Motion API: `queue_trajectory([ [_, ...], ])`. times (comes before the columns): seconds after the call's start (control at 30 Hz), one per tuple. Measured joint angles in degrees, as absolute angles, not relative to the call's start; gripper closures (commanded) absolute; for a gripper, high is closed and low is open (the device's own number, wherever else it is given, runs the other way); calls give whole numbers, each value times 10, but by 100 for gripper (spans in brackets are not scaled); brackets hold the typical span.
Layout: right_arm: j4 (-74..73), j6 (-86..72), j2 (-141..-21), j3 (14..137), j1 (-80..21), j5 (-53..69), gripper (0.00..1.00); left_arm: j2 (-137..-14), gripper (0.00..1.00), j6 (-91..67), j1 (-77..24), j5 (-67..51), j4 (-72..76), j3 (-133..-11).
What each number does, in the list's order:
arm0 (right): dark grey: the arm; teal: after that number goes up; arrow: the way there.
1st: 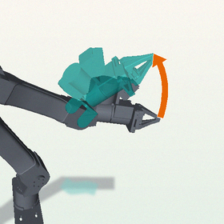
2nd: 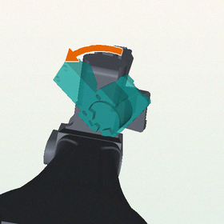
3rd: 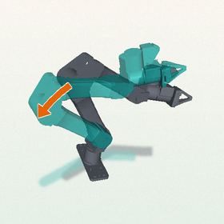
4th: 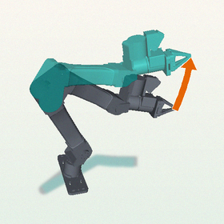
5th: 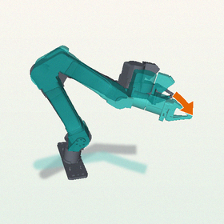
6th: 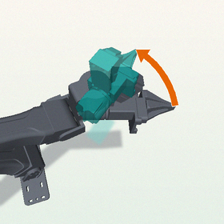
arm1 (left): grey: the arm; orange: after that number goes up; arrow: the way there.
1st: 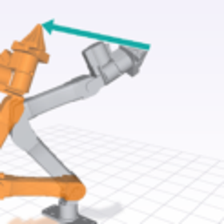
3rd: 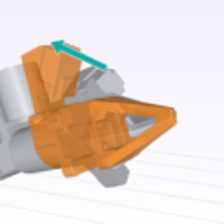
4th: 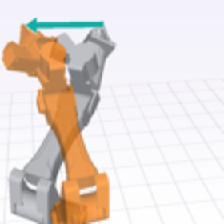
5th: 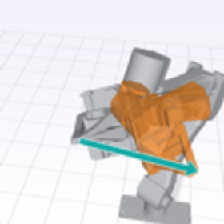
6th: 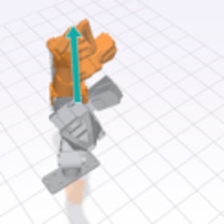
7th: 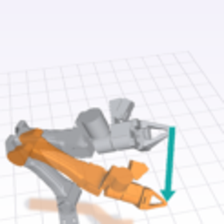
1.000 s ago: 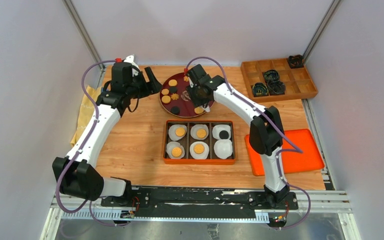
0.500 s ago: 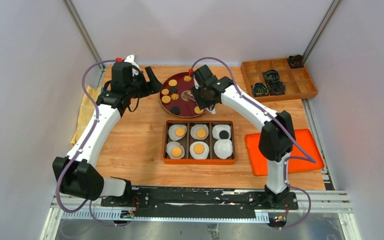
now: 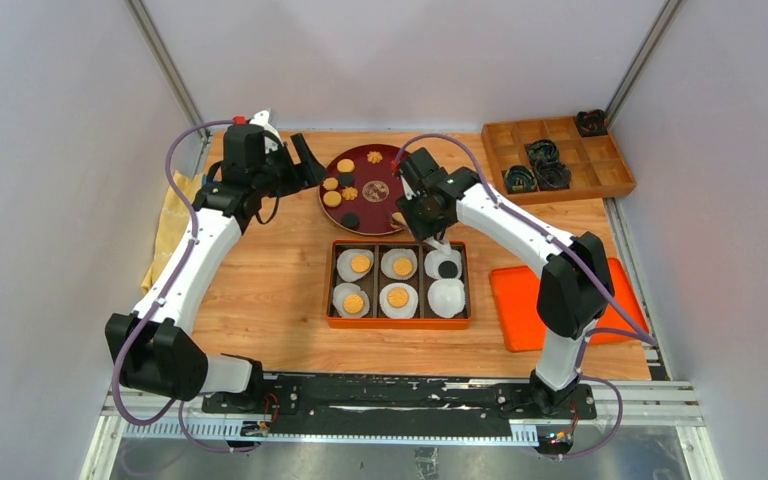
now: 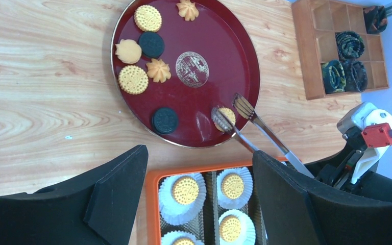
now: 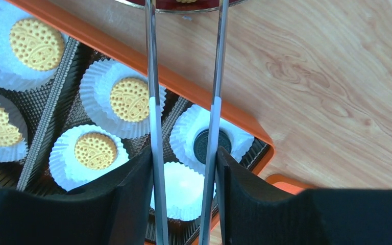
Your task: Pack the cookies
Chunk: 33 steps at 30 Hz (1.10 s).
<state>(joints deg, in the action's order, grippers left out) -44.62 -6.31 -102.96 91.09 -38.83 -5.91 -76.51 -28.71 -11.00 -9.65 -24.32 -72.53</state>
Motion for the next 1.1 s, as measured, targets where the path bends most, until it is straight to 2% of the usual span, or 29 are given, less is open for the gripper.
queue_trajectory([
  [0.33, -466, -76, -1029, 909, -388, -28, 52, -763, 19, -287, -110, -97, -243, -721],
  [0.4, -474, -77, -1029, 909, -388, -28, 58, -761, 19, -287, -110, -97, -243, -716],
  [0.57, -494, -80, -1029, 913, -388, -28, 92, -758, 19, -290, -110, -100, -243, -707],
  [0.63, -498, -82, -1029, 916, -388, -28, 95, -758, 19, -291, -110, -103, -243, -705],
  [1.1, -510, -92, -995, 958, -388, -63, 100, -758, 19, -296, -110, -114, -238, -705],
])
